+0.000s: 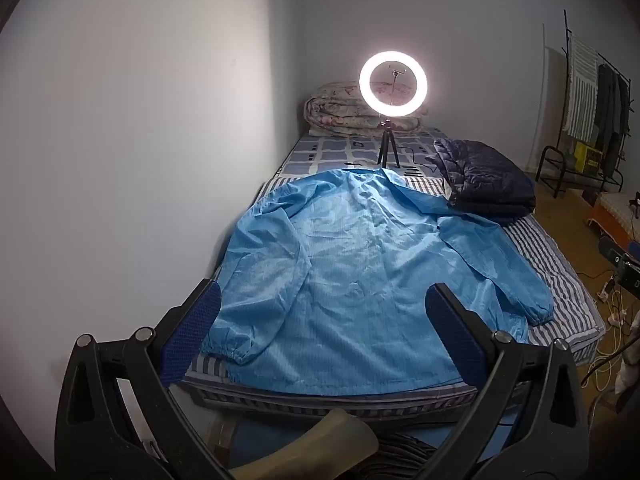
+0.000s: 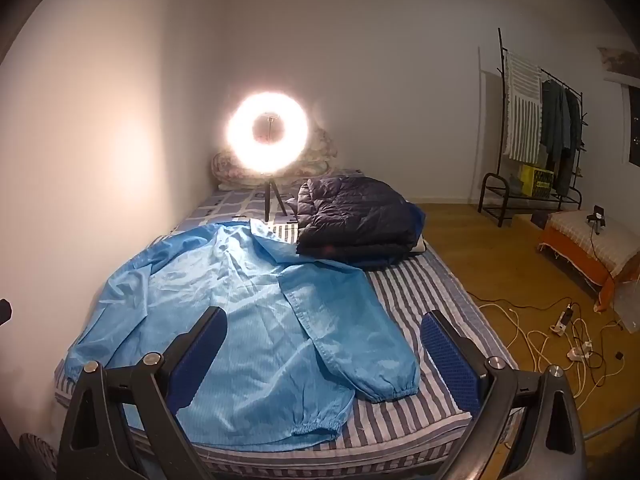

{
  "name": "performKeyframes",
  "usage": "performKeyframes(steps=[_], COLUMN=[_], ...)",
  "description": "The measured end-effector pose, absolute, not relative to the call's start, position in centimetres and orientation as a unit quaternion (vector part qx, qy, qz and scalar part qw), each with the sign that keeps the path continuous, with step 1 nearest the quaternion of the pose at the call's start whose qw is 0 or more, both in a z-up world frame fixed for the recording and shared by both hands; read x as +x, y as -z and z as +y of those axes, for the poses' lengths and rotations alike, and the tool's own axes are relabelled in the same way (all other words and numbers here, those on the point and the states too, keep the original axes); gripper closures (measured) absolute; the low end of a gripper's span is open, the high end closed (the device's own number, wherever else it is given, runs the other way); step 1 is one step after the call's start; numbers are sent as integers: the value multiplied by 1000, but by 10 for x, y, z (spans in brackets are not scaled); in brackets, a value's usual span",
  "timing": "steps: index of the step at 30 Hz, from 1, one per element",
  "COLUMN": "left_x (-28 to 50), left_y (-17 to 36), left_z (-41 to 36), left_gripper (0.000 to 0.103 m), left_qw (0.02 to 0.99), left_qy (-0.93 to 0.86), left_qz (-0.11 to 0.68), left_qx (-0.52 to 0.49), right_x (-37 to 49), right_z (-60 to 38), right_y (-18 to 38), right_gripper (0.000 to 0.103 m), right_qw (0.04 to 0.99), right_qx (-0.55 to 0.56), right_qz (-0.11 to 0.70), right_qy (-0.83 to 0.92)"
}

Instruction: Fold large clothes

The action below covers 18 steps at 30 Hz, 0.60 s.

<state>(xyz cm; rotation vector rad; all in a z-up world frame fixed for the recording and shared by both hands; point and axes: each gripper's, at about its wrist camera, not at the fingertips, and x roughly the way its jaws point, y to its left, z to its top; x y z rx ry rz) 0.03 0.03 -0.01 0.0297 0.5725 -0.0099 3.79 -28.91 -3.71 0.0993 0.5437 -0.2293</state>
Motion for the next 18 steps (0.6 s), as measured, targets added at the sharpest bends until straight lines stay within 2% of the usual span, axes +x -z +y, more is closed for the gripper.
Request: performKeyframes(steps=[18], left_x=[7], left_y=[7], left_z=[7], left_gripper=[0], left_qw=[957], left_qy=[-3], left_qz=[291], left_qx=[10], right_x=[44], right_z=[-288], right_y=[34], right_gripper=[4], right_qw=[960], right_qx=[32], right_qz=[256], right_qy=[112])
